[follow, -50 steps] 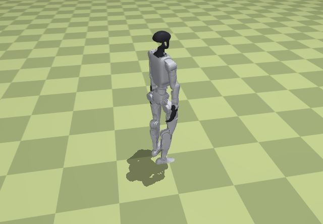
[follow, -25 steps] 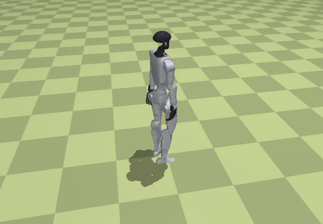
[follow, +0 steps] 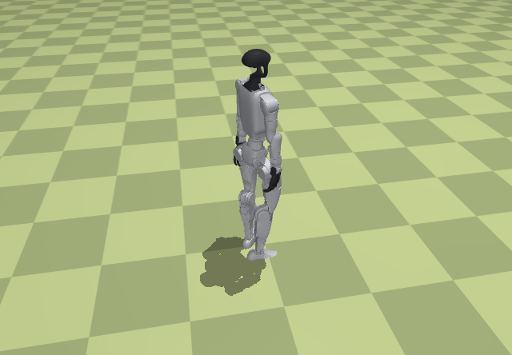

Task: In place motions

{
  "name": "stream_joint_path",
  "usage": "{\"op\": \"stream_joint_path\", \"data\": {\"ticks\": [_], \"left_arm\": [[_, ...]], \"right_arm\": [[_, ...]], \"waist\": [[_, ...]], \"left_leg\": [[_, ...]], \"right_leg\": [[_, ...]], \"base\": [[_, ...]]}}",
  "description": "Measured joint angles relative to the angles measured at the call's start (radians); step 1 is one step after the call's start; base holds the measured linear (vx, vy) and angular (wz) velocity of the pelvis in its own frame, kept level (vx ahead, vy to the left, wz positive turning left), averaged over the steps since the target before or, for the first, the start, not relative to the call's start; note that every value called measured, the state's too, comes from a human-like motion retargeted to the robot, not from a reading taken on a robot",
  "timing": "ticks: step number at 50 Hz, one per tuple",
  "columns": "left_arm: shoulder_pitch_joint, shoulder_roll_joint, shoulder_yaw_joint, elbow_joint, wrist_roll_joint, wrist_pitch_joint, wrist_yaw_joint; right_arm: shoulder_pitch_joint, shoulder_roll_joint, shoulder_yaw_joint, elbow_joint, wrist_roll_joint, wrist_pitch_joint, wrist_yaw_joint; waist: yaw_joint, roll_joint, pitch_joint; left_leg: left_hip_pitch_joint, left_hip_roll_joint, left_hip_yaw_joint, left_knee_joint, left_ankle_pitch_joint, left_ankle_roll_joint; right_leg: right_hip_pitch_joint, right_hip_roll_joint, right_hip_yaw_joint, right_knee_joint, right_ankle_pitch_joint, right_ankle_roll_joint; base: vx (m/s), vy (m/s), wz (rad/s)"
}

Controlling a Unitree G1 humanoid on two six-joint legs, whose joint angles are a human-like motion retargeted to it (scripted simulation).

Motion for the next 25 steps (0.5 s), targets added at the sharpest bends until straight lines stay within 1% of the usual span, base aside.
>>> {"op": "stream_joint_path", "data": {"ticks": [16,25], "left_arm": [[0.011,-0.009,0.016,0.025,0.000,0.002,0.000],[-0.009,-0.017,0.006,0.016,0.000,0.004,0.004]], "right_arm": [[-0.004,0.013,0.018,-0.023,0.008,-0.007,0.006],[0.018,0.001,0.012,-0.013,0.010,-0.009,0.002]], "waist": [[0.003,0.007,-0.010],[0.039,0.013,-0.014]], "left_leg": [[-0.001,0.001,0.002,-0.006,0.003,-0.001],[0.000,-0.006,-0.002,-0.004,0.007,-0.002]], "right_leg": [[-0.001,0.003,-0.001,-0.002,-0.002,0.000],[0.010,-0.006,-0.008,-0.005,-0.007,0.000]], "base": [[-0.08,0.00,-0.01],[-0.10,-0.03,0.05]]}}
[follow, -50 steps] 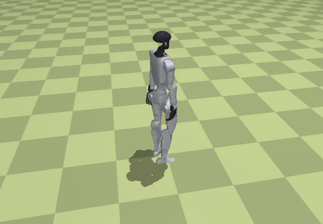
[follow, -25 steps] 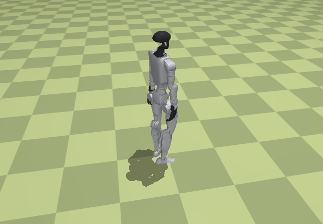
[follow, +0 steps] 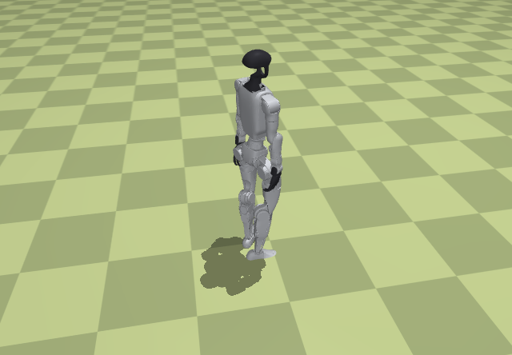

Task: In place motions

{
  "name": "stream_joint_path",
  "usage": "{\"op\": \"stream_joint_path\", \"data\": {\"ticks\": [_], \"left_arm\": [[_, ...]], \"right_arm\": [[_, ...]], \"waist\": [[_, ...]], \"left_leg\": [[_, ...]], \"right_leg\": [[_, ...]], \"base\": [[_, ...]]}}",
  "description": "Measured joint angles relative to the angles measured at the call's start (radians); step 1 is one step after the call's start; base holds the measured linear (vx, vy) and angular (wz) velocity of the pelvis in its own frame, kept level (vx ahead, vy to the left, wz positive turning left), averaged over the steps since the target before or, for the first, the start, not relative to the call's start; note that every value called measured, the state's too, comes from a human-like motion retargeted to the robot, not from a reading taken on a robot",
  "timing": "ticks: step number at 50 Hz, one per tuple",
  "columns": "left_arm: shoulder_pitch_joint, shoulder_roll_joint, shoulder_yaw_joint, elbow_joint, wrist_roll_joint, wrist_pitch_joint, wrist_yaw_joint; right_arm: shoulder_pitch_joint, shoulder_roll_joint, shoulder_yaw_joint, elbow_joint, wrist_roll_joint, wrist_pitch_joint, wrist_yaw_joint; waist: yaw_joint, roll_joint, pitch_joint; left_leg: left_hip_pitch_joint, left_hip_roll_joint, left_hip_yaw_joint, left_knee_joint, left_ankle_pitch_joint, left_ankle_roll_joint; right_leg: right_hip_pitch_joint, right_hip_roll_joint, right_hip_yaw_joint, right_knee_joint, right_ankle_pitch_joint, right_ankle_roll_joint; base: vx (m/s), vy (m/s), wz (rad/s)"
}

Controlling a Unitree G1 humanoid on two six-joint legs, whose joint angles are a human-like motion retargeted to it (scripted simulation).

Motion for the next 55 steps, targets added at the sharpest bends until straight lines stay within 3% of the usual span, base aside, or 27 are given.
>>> {"op": "stream_joint_path", "data": {"ticks": [8,23,42,55], "left_arm": [[-0.029,0.003,-0.036,0.009,0.009,-0.001,0.012],[-0.031,-0.001,-0.018,0.043,-0.001,-0.002,0.020],[-0.037,0.004,-0.018,0.034,-0.002,0.000,0.016],[-0.030,0.005,-0.016,0.020,-0.003,-0.005,0.014]], "right_arm": [[0.028,-0.012,-0.014,0.009,-0.004,-0.002,0.000],[0.024,-0.010,-0.022,-0.025,-0.015,-0.013,0.001],[0.022,0.001,-0.021,-0.010,-0.018,-0.011,0.005],[0.005,0.005,-0.013,-0.013,-0.017,-0.009,0.006]], "waist": [[0.044,-0.020,0.020],[-0.058,-0.020,0.014],[0.000,-0.018,0.022],[-0.028,-0.025,0.018]], "left_leg": [[0.025,-0.017,-0.040,0.001,0.004,0.002],[0.038,-0.049,-0.181,-0.013,0.010,0.011],[0.014,-0.018,-0.062,-0.004,0.008,0.009],[0.020,-0.005,-0.035,-0.012,-0.001,0.005]], "right_leg": [[0.041,-0.013,-0.040,0.000,-0.011,-0.001],[0.074,-0.027,-0.181,-0.004,-0.031,0.011],[0.035,-0.005,-0.060,-0.003,-0.014,0.001],[0.014,0.009,-0.031,-0.002,-0.005,0.000]], "base": [[-0.06,-0.04,0.29],[-0.01,-0.01,0.48],[0.07,0.03,-0.32],[0.16,-0.02,-0.15]]}}
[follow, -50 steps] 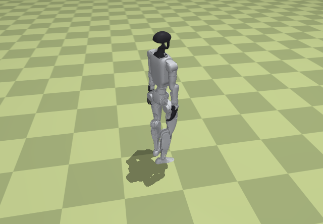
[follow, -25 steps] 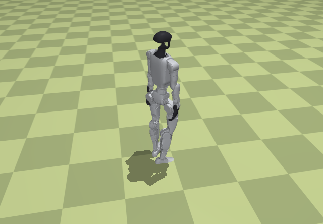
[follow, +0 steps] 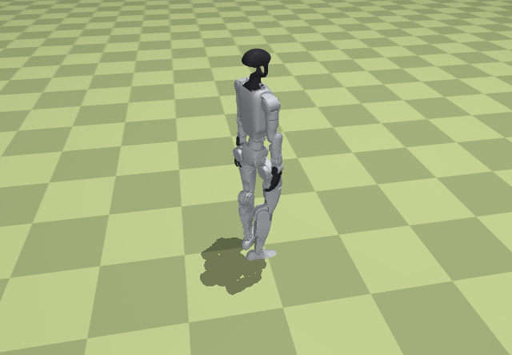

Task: In place motions

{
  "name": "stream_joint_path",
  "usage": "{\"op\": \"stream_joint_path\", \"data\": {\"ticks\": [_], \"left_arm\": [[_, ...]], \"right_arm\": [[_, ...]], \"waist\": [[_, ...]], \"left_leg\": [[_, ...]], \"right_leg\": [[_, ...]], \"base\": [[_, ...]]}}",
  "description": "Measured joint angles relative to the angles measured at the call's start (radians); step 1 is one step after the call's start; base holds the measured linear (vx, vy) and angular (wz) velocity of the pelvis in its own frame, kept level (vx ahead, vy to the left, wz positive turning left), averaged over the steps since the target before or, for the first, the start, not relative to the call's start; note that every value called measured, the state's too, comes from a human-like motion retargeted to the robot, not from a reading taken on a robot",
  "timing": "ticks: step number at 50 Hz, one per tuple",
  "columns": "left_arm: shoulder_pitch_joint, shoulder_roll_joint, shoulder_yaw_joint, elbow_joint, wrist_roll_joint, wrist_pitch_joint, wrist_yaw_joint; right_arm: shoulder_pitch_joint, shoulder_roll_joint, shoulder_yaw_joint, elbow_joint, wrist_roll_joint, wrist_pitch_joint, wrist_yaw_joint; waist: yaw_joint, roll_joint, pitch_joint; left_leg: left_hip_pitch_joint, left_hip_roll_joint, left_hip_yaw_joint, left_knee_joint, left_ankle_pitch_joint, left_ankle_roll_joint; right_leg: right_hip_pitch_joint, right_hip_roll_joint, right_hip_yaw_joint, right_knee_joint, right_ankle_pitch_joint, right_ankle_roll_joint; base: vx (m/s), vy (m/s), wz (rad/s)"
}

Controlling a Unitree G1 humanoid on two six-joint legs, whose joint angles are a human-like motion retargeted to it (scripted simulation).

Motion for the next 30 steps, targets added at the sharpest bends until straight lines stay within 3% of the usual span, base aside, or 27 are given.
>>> {"op": "stream_joint_path", "data": {"ticks": [30], "left_arm": [[0.012,0.002,0.006,-0.019,-0.002,0.002,-0.005]], "right_arm": [[-0.011,0.007,0.009,-0.001,0.007,0.010,-0.002]], "waist": [[-0.033,0.023,-0.013]], "left_leg": [[-0.002,0.010,0.041,-0.004,-0.014,-0.007]], "right_leg": [[-0.032,0.008,0.047,0.003,0.011,0.001]], "base": [[0.02,0.00,-0.05]]}}
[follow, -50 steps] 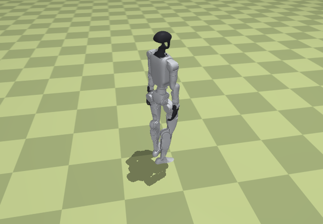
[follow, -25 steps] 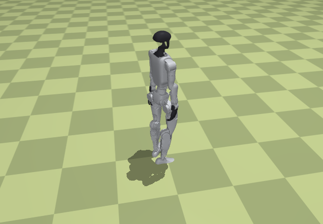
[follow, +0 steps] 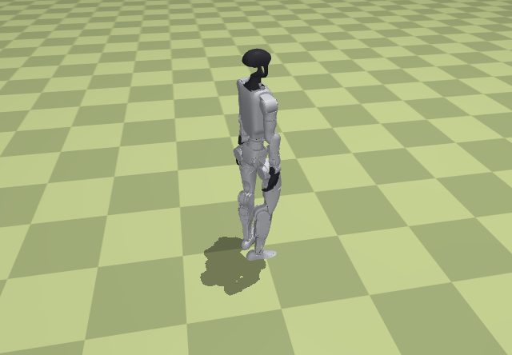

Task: In place motions

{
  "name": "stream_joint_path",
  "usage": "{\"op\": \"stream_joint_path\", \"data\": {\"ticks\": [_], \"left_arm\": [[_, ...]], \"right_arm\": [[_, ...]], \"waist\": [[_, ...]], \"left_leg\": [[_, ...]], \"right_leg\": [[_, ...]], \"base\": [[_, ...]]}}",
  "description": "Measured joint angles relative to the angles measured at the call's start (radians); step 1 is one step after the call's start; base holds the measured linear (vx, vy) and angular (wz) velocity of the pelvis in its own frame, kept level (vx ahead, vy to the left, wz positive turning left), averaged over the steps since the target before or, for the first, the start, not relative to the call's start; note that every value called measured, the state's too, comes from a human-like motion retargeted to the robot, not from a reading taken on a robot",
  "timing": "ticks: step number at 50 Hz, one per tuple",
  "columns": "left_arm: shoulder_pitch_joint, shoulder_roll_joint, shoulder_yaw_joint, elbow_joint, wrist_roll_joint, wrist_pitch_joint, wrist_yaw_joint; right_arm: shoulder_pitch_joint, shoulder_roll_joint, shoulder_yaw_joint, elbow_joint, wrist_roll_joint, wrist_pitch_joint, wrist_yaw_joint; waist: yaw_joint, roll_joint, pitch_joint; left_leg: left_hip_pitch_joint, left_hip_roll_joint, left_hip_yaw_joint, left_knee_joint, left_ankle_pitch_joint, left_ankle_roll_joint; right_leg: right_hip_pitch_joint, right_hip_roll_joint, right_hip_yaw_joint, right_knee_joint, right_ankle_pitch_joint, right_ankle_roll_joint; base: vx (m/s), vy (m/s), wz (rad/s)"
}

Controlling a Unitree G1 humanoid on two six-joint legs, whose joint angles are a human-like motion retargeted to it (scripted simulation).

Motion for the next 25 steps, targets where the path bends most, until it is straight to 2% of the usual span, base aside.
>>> {"op": "stream_joint_path", "data": {"ticks": [18,25], "left_arm": [[-0.005,-0.007,0.013,-0.001,0.006,0.001,-0.007],[-0.044,-0.003,-0.007,0.010,0.018,0.007,-0.006]], "right_arm": [[-0.013,0.001,0.029,0.024,0.006,0.004,-0.010],[0.008,-0.008,0.024,0.036,0.012,0.001,-0.009]], "waist": [[0.013,0.013,-0.002],[0.065,0.009,0.010]], "left_leg": [[-0.027,-0.012,-0.042,0.010,0.006,0.008],[-0.040,-0.033,-0.098,0.024,0.019,0.016]], "right_leg": [[0.006,-0.014,-0.037,-0.001,-0.013,0.004],[0.041,-0.036,-0.098,-0.003,-0.030,0.009]], "base": [[-0.10,0.04,0.11],[-0.27,-0.04,0.49]]}}
